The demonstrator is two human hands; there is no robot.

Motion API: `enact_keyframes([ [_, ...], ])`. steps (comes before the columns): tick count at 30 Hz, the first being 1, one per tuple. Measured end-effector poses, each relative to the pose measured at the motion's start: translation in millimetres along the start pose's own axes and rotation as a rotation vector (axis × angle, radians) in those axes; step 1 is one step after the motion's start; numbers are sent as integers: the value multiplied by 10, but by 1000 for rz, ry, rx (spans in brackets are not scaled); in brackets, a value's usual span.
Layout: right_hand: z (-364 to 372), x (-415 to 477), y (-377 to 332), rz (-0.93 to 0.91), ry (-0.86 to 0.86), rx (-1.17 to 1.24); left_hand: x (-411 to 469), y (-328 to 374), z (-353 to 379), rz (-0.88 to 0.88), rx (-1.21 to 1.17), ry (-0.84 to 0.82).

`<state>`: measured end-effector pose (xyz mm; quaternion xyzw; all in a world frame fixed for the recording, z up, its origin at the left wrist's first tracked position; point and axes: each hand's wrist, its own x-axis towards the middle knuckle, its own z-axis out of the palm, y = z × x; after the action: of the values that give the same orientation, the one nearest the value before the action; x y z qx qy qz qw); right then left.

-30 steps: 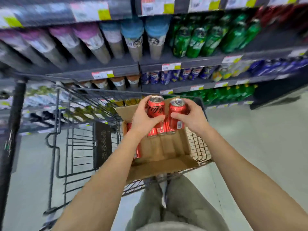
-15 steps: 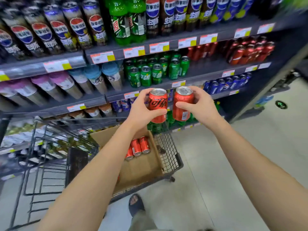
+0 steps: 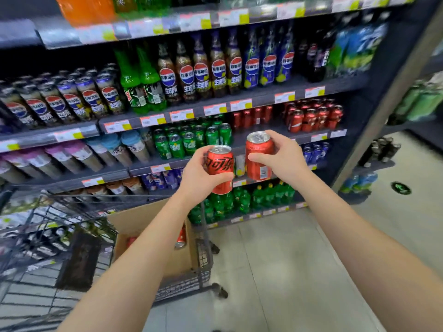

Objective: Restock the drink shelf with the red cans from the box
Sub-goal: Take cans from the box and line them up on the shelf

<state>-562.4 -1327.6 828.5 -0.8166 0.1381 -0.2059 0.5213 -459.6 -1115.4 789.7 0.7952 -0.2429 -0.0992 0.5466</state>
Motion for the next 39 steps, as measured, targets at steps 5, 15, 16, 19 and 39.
enact_keyframes([
  [5,-179,313,172,-9,-17,28,262,122,216,-30,12,33],
  [15,-227,1239,755,23,-80,50,1267,-141,606,-66,7,67],
  [16,-228,1342,823,30,-82,49,1373,-165,634,-72,6,64],
  [19,-232,1612,1019,50,-84,61,1632,-272,712,-97,1,68],
  [39,373,3550,3132,-261,-66,178,3020,-2149,1794,59,-4,186],
])
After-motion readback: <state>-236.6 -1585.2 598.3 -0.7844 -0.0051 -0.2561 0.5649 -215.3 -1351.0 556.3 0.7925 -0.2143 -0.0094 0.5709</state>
